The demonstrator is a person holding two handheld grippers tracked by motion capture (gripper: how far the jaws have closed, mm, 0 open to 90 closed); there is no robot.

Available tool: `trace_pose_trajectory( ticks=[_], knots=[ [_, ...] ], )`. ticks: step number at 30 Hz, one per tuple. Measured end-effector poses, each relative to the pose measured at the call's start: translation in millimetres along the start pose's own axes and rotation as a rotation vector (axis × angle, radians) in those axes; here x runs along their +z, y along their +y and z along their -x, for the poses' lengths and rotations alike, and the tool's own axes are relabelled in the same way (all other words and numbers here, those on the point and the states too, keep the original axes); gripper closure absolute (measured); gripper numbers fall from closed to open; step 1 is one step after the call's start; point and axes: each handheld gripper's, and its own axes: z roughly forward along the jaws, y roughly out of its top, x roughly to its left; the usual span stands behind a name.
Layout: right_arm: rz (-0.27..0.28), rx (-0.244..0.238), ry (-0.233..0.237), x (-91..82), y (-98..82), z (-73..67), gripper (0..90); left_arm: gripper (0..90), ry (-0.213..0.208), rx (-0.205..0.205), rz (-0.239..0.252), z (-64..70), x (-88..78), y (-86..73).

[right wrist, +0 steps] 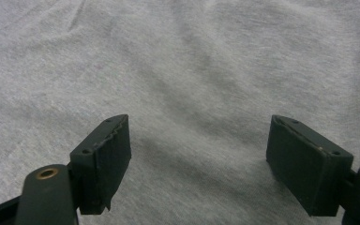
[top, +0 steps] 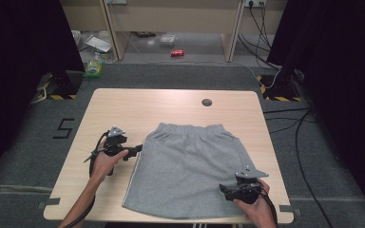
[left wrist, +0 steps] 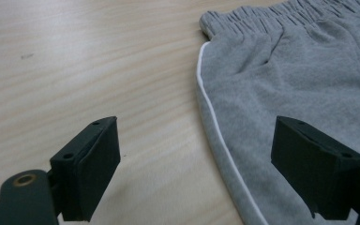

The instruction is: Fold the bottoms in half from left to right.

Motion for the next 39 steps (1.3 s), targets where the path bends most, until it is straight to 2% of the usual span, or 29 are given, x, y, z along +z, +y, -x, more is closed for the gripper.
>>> trace_pose_trajectory(
  ticks=[13,16,26,30,39],
  knots=[
    [-0.003,0.001,0.004,0.4,-0.1,0.1,23.0,19.1,0.018,0.004,-0.028,2.2,29.4,28.5],
    [0.002,-0.001,0.005,-0.3,0.0,0.1,23.0,20.5,0.036,0.004,-0.022,3.9,36.1,34.6],
    [0.002,-0.005,0.009,-0.3,0.1,-0.2,22.9,24.3,0.039,-0.006,-0.051,8.2,58.3,47.7],
    [-0.001,-0.008,0.007,-0.3,0.1,-0.4,23.2,30.7,0.014,-0.03,-0.052,8.9,66.3,51.1],
    [-0.005,-0.009,0.01,0.5,0.1,-1.0,23.2,36.2,0.03,-0.024,-0.067,15.2,81.1,66.1]
  ],
)
